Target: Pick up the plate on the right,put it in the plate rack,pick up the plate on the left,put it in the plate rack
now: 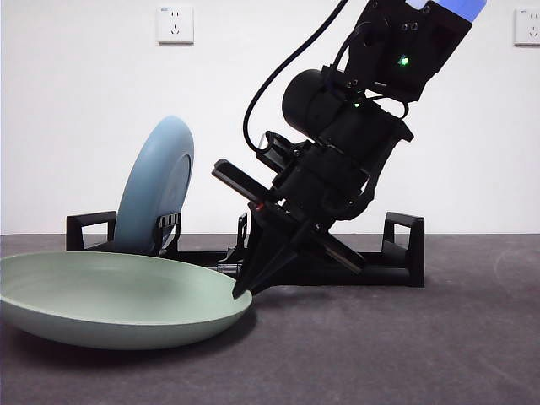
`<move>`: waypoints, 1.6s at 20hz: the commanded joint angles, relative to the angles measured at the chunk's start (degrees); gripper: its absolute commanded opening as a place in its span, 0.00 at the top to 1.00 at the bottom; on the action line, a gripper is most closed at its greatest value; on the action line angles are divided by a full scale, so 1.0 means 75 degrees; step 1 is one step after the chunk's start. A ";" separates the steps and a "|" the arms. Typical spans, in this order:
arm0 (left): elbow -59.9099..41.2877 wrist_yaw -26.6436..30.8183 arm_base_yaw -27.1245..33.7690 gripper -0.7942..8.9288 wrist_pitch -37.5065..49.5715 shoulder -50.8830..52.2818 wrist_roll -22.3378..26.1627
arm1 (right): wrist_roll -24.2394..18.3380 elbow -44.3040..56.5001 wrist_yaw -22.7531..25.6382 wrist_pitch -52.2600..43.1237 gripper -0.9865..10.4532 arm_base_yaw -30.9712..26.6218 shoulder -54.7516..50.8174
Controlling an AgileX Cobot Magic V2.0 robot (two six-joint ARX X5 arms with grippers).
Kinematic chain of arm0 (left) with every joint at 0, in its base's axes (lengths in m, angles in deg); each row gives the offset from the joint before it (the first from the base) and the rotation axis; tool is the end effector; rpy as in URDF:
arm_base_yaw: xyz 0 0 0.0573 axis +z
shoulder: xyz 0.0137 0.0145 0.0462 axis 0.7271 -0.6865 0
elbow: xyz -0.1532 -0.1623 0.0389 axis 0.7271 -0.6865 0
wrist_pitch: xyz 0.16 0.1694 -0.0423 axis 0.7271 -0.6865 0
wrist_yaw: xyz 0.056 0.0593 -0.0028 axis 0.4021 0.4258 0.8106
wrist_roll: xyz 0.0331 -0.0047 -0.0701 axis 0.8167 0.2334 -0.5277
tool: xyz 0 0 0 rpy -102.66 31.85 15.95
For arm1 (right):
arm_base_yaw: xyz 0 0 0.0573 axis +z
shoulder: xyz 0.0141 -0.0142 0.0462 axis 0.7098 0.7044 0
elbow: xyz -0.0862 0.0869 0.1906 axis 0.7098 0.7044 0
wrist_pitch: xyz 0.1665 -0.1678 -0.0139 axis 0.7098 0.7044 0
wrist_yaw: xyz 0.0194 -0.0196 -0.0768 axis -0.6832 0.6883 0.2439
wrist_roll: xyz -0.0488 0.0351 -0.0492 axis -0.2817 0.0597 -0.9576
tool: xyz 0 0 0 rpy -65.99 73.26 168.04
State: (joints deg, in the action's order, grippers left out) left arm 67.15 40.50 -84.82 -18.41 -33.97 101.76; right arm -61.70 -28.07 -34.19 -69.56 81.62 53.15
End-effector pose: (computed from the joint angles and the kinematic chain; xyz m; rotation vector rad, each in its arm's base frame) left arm 0.1630 -0.1078 0.3063 0.4465 0.2722 -0.4500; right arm 0.2822 0.2413 0.0953 0.1806 1.2379 0.7671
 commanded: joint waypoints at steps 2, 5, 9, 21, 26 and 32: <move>-0.0020 -0.0423 -0.0437 0.60 -0.0425 -0.0020 0.0070 | -0.0204 0.0009 0.0023 0.0650 0.92 0.0020 -0.0554; -0.0020 -0.0452 -0.1180 0.60 -0.0857 -0.0219 0.0490 | -0.0428 0.0006 0.0688 0.1338 0.92 0.0003 -0.1352; -0.0020 -0.0181 -0.2422 0.60 -0.1189 -0.0938 0.1005 | -0.0501 0.0006 0.1358 0.1932 0.92 -0.0152 -0.2483; -0.0020 0.1005 -0.3911 0.60 -0.1032 -0.3669 0.1239 | -0.0501 0.0006 0.1338 0.3214 0.92 -0.0618 -0.4243; -0.0020 0.0991 -0.3905 0.93 -0.0935 -0.3751 0.1288 | -0.0501 0.0006 0.1341 0.3354 0.92 -0.0627 -0.4444; -0.0020 0.0933 -0.3914 0.93 -0.0825 -0.3751 0.1291 | -0.0504 0.0006 0.1422 0.3299 0.75 -0.0711 -0.4637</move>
State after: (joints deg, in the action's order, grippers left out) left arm 67.17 47.04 -114.37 -24.40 -61.88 112.40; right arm -65.20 -28.03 -23.48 -44.73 76.18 18.94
